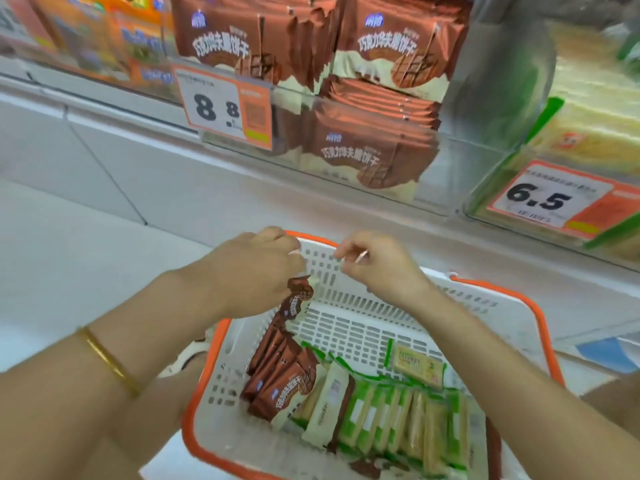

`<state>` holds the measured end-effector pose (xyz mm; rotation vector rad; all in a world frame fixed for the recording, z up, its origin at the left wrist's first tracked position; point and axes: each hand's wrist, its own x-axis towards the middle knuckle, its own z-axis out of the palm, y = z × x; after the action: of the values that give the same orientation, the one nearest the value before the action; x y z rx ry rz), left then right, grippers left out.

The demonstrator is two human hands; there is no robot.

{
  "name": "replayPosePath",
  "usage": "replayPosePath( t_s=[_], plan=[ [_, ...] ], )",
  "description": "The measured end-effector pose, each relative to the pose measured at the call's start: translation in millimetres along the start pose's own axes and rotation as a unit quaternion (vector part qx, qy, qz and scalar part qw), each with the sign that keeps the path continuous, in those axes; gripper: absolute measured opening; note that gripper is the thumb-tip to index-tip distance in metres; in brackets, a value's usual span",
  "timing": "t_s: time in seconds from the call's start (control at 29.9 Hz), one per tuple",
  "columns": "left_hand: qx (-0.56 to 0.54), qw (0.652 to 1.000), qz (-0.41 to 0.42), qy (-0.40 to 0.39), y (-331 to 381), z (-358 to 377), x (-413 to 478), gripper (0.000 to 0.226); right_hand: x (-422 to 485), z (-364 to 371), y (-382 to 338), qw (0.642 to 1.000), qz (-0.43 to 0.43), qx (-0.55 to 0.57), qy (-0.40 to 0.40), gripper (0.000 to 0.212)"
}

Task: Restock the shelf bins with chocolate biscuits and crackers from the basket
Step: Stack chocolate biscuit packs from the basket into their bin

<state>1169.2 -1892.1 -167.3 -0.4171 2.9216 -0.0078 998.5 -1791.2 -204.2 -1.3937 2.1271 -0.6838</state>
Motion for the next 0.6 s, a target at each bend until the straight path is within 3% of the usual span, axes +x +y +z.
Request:
replayPosePath(
  t_s=[0.1,0.3,0.5,0.6],
  plan=[
    [0.041,0.988,-0.022,-0.145,-4,10,-1,0.043,28,73,48,0.988,0.033,-0.107,-0.102,0.027],
    [0.000,0.994,-0.039,-0.100,-13,3,8,0.038,74,142,64,0.957,0.006,-0.223,-0.184,0.062],
    [-0.006,0.989,-0.067,-0.134,-24,6,12,0.037,90,163,51,0.915,0.030,-0.374,-0.147,0.052],
    [-0.021,0.988,-0.066,-0.139,-25,4,15,0.038,86,151,49,0.918,-0.006,-0.375,-0.126,0.038]
  ],
)
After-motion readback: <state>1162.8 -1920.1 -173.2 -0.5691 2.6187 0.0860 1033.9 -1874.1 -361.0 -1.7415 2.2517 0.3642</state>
